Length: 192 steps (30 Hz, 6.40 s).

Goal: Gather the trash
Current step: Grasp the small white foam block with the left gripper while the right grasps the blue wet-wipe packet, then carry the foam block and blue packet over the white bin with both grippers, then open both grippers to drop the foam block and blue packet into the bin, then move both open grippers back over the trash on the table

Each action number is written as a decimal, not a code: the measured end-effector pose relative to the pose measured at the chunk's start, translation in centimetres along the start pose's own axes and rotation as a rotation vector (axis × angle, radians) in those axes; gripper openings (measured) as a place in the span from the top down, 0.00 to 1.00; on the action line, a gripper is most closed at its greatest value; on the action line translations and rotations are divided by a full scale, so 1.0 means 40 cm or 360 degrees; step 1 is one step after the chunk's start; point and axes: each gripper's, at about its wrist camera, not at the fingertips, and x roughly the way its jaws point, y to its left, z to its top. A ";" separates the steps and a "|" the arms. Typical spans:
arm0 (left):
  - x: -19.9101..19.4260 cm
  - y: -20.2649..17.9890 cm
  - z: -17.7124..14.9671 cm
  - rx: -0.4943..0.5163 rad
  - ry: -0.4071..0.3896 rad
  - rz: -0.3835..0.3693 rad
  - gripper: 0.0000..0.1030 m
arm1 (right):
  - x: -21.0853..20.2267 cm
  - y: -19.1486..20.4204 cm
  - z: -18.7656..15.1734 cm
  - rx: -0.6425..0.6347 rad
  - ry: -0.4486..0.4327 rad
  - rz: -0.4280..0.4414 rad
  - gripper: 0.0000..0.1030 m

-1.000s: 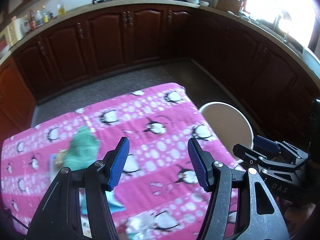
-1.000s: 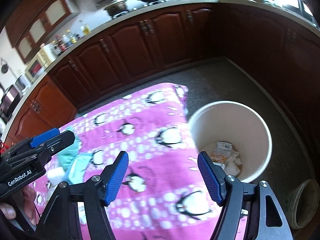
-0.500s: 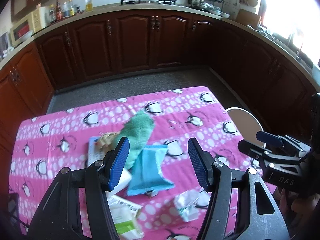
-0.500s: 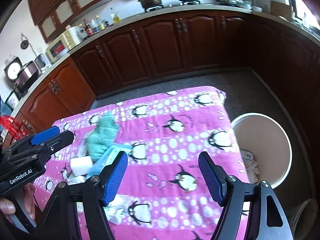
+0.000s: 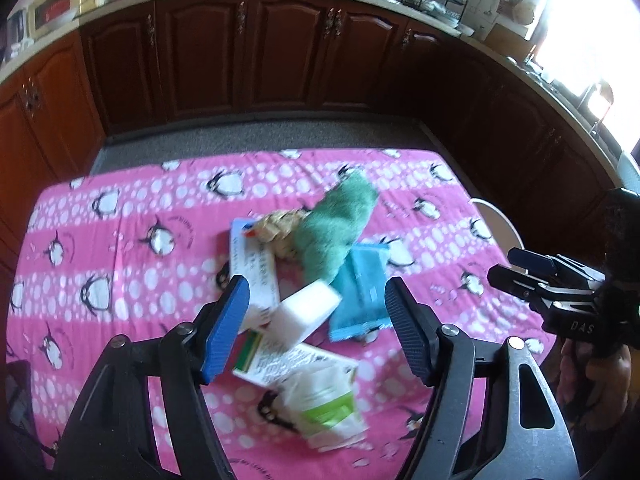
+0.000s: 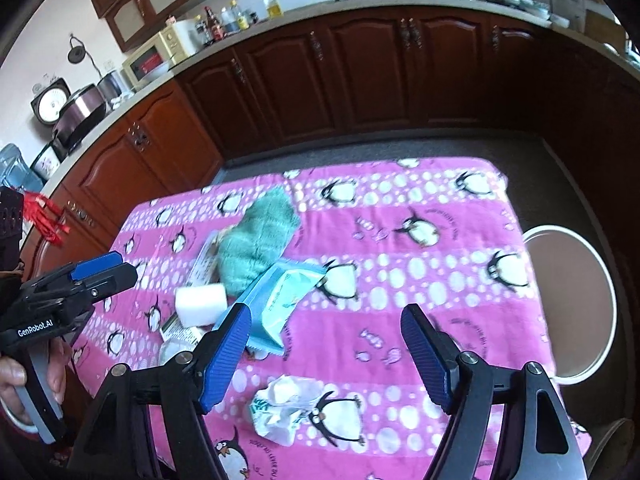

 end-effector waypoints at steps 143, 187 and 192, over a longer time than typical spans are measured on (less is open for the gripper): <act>0.531 -0.766 0.111 0.0380 0.0445 -0.0445 0.49 | -0.071 -0.750 -0.136 0.0798 0.0011 -0.0495 0.47; 0.158 -0.387 0.104 0.0282 0.0018 -0.0044 0.49 | -0.105 -0.309 -0.018 0.0365 -0.0113 -0.0223 0.35; 0.108 -0.298 0.084 0.0229 -0.0031 0.0031 0.49 | -0.097 -0.230 -0.009 0.0289 -0.0112 -0.0182 0.33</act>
